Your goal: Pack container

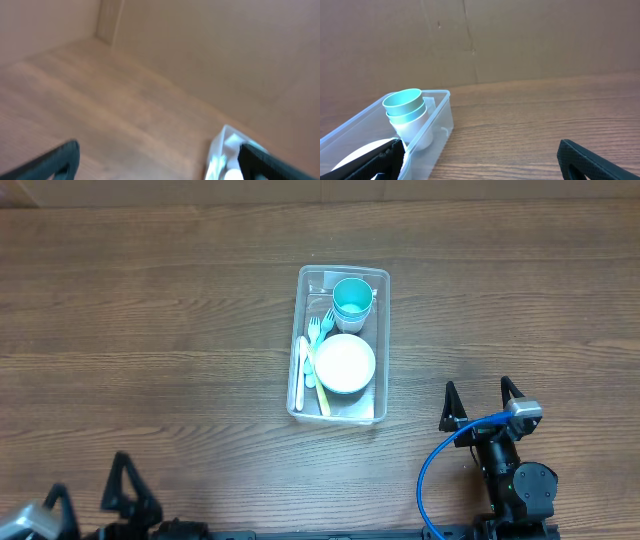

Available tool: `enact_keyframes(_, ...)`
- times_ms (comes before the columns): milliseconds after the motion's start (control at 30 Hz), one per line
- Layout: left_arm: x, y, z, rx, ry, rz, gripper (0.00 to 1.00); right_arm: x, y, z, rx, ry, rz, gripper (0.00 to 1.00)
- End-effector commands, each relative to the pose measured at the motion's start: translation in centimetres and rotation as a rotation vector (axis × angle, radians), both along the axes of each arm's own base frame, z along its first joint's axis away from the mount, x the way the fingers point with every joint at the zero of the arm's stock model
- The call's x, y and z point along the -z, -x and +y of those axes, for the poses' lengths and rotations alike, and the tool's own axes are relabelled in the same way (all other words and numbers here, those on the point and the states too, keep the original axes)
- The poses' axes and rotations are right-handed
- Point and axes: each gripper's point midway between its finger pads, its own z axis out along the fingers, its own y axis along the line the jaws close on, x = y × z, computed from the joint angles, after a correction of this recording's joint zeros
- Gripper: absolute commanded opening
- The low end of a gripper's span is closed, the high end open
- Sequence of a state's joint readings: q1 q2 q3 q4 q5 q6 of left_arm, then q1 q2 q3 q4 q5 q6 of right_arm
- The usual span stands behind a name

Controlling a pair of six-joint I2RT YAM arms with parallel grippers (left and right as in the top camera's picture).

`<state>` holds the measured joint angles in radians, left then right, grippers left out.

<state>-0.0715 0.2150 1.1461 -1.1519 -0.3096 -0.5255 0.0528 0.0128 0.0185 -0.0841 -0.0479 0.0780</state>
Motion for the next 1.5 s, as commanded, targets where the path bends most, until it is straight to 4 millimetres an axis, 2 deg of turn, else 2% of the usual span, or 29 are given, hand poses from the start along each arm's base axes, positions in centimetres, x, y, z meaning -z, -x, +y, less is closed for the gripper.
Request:
enact_keyframes(0, 2.6, -3.1, -0.2, -0.002, 0.019, -0.076, 1.00, 0.2, 0.0, 0.0, -0.002, 0.003, -0.004, 1.00)
enact_keyframes(233, 4.9, -9.9, -2.0, 0.077, 0.031, -0.274, 1.00, 0.2, 0.0, 0.0, -0.002, 0.003, -0.004, 1.00)
enact_keyframes(300, 5.5, -11.3, -2.6, 0.108, 0.004, -0.330, 1.00, 0.2, 0.0, 0.0, -0.002, 0.003, -0.004, 1.00)
enact_keyframes(433, 7.0, -13.0, -3.5, 0.155, -0.085, -0.391, 1.00, 0.2, 0.0, 0.0, -0.002, 0.003, -0.004, 1.00)
enact_keyframes(633, 10.5, -14.3, -4.9, 0.237, -0.267, -0.341, 1.00, 0.2, 0.0, 0.0, -0.001, 0.003, -0.004, 1.00)
enact_keyframes(733, 11.7, -14.7, -5.5, 0.272, -0.350, -0.330, 1.00, 0.2, 0.0, 0.0, -0.002, 0.003, -0.004, 1.00)
enact_keyframes(967, 14.9, -15.2, -5.8, 0.303, -0.489, -0.251, 1.00, 0.2, 0.0, 0.0, -0.002, 0.003, -0.004, 1.00)
enact_keyframes(1267, 16.8, -15.4, -3.8, 0.247, -0.560, -0.152, 1.00, 0.2, 0.0, 0.0, -0.002, 0.003, -0.004, 1.00)
enact_keyframes(1467, 16.9, -15.4, -3.6, 0.237, -0.519, -0.155, 1.00, 0.2, 0.0, 0.0, -0.002, 0.003, -0.004, 1.00)
